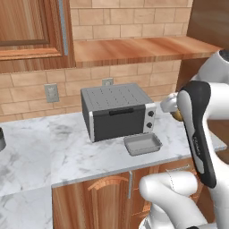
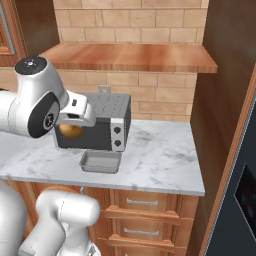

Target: Take the corn and potato out of the freezer and place them in the tupperware container on the counter. Then put the tupperware containing the vegetables back in the freezer.

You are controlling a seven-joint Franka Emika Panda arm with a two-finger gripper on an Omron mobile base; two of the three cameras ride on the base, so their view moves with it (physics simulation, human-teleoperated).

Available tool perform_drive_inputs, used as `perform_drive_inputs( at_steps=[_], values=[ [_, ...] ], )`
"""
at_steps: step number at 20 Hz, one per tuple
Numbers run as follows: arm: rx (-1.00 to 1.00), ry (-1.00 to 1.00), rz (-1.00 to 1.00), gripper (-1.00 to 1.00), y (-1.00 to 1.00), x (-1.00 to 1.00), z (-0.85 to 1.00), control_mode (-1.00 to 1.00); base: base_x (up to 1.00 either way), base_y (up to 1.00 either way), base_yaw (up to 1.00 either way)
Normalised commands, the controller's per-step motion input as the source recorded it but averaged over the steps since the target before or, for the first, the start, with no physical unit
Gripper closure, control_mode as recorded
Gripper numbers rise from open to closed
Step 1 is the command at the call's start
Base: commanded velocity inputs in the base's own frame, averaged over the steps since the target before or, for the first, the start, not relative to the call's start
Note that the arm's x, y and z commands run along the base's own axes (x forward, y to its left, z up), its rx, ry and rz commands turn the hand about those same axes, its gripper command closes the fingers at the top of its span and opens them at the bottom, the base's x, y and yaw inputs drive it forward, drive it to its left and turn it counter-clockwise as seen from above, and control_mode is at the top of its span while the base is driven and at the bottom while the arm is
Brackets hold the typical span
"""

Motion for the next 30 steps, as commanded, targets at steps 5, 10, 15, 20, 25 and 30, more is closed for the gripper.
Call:
perform_drive_inputs(
  at_steps=[5,10,15,20,25,30],
  values=[
    [-0.06,0.13,0.00,1.00,0.18,0.36,-0.36,-1.00,0.00,0.00,0.00],
    [-0.05,0.15,0.00,1.00,0.04,0.38,-0.44,-1.00,0.00,0.00,0.00],
    [-0.07,0.08,0.00,1.00,0.00,0.48,-0.54,-1.00,0.00,0.00,0.00],
    [-0.05,0.00,0.00,1.00,0.00,0.49,-0.61,-1.00,0.00,0.00,0.00],
    [0.00,0.00,0.00,1.00,0.00,0.39,-0.44,-1.00,0.00,0.00,0.00],
    [0.00,0.00,0.00,1.00,0.00,0.31,-0.41,-1.00,0.00,0.00,0.00]
  ],
)
